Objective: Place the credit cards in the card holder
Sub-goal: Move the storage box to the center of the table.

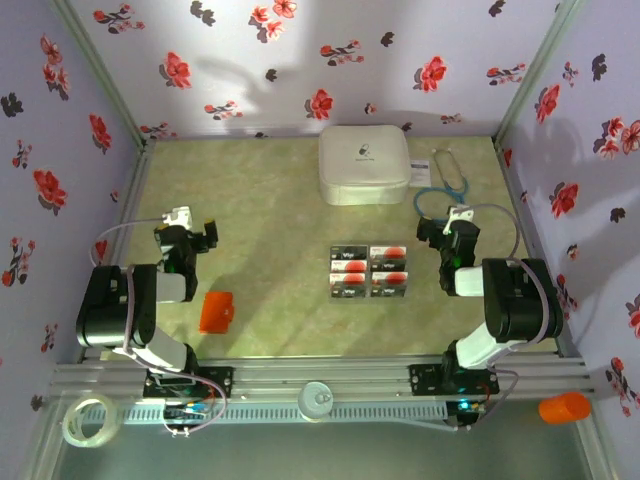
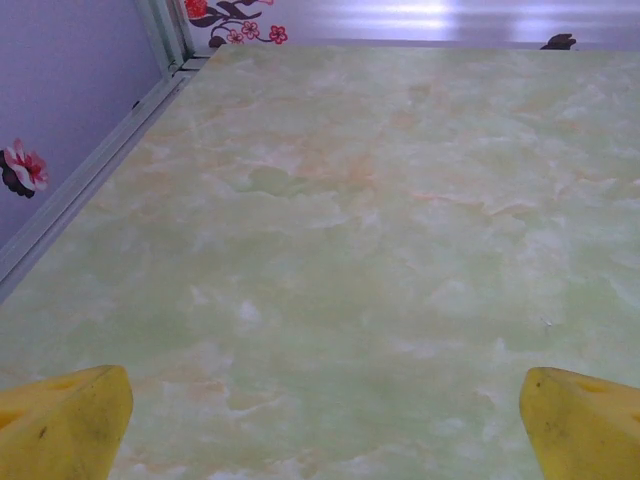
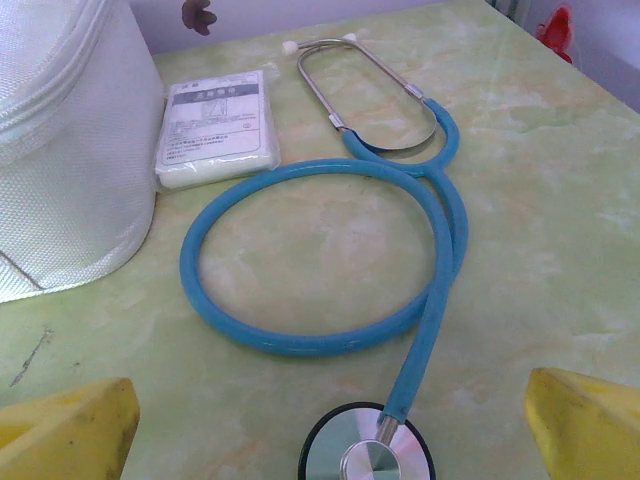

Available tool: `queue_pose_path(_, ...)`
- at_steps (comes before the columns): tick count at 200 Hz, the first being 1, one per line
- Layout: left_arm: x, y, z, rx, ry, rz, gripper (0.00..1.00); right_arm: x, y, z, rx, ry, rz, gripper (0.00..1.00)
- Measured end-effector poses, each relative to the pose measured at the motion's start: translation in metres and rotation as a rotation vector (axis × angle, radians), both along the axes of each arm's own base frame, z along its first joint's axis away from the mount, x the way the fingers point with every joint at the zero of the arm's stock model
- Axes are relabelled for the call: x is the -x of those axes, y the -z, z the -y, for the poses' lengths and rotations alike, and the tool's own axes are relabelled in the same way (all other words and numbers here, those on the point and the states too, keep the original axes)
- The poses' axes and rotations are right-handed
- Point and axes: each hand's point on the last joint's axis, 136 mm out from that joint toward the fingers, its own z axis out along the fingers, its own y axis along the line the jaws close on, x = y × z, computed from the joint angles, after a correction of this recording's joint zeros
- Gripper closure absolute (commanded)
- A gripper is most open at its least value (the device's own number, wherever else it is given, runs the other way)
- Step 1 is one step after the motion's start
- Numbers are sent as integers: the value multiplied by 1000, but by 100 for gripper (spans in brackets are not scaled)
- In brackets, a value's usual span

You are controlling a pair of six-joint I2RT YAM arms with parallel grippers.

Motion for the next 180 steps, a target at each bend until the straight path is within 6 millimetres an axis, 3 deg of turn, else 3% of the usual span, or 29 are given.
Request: queue_pose_path(180,-3,-2,2,4,10,-2,0,0,0,0,0,0,0,1)
